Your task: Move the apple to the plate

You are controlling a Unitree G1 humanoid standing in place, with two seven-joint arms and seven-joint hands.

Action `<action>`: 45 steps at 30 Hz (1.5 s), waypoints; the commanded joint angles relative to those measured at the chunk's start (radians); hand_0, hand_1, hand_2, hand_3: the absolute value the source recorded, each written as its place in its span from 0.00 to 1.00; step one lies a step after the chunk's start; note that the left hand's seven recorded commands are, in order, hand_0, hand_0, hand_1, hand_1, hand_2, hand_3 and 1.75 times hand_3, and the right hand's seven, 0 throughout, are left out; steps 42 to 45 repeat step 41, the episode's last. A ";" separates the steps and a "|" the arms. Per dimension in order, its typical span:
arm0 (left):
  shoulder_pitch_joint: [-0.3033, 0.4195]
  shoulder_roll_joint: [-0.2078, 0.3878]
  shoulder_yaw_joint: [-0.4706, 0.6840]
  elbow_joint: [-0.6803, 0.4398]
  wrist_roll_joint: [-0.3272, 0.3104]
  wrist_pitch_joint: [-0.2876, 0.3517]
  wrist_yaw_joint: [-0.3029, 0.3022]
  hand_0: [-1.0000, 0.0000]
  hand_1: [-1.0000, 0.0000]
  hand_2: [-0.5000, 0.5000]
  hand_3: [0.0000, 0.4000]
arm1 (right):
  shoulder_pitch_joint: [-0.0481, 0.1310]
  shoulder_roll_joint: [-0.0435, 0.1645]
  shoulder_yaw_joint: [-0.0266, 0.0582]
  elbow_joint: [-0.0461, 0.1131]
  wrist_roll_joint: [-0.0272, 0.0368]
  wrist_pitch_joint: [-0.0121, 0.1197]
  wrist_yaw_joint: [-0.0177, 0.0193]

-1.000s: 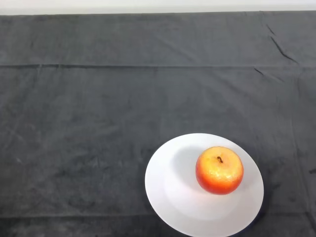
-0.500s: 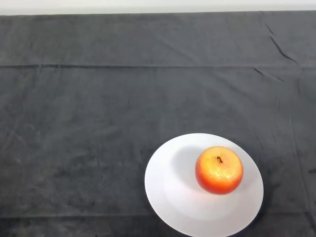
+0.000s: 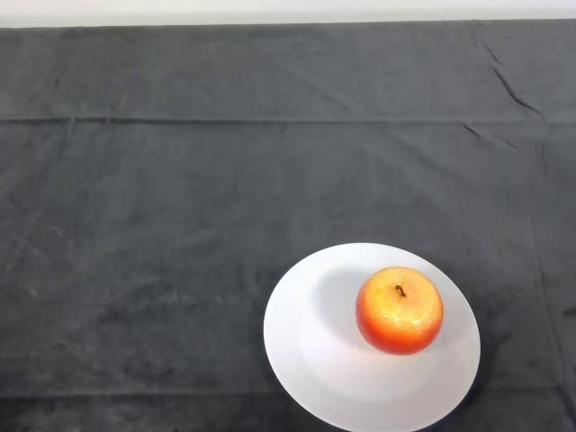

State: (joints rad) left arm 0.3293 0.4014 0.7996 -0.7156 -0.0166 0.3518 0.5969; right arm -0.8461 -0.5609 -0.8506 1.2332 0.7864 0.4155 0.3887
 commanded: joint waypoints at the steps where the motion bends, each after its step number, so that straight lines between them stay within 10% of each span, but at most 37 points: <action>1: -0.021 0.001 -0.006 -0.032 0.016 0.009 -0.008 1.00 1.00 0.50 0.00 | 0.017 -0.011 -0.0117 -0.016 0.0279 0.001 -0.0014; 45: -0.034 -0.004 -0.016 -0.036 0.029 0.018 -0.024 1.00 1.00 0.50 0.00 | 0.018 -0.011 -0.0116 -0.017 0.0279 0.001 -0.0015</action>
